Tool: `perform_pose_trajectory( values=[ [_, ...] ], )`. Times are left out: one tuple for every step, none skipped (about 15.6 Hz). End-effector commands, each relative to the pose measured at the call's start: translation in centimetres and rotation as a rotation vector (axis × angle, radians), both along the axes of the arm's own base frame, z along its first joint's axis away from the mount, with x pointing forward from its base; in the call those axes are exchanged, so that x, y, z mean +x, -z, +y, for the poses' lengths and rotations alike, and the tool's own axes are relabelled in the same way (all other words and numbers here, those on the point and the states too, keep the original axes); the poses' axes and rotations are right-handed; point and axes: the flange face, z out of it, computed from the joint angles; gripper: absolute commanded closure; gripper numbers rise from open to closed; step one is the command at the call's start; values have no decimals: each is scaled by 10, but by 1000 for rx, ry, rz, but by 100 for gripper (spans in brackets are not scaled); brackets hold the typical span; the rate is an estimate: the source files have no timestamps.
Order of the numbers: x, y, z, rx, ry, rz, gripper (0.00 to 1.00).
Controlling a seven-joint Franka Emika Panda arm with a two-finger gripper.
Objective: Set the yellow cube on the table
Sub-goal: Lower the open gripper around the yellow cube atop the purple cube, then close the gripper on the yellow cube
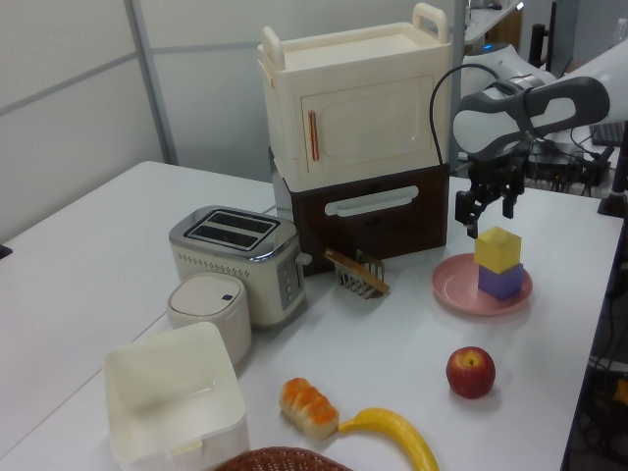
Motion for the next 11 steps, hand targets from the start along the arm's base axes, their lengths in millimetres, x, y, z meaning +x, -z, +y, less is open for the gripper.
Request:
perform_pose_trajectory(
  values=[
    [-9,3,-5,8,-36,-23,0],
    [-12,3,-10,8,-35,-22,0],
    [-15,4,-15,8,-29,-18,0],
    [-15,6,-16,8,-28,-21,0],
    [-13,6,-17,0,-30,-32,0],
    [-15,9,-19,0,-26,-33,0],
    [-15,13,-20,-3,-28,-27,0],
    [-13,18,-21,-2,-29,-24,0],
    [-12,19,-21,-6,-30,-30,0],
    [-11,18,-21,-9,-31,-34,0],
    [-11,18,-21,-9,-31,-34,0]
  ],
)
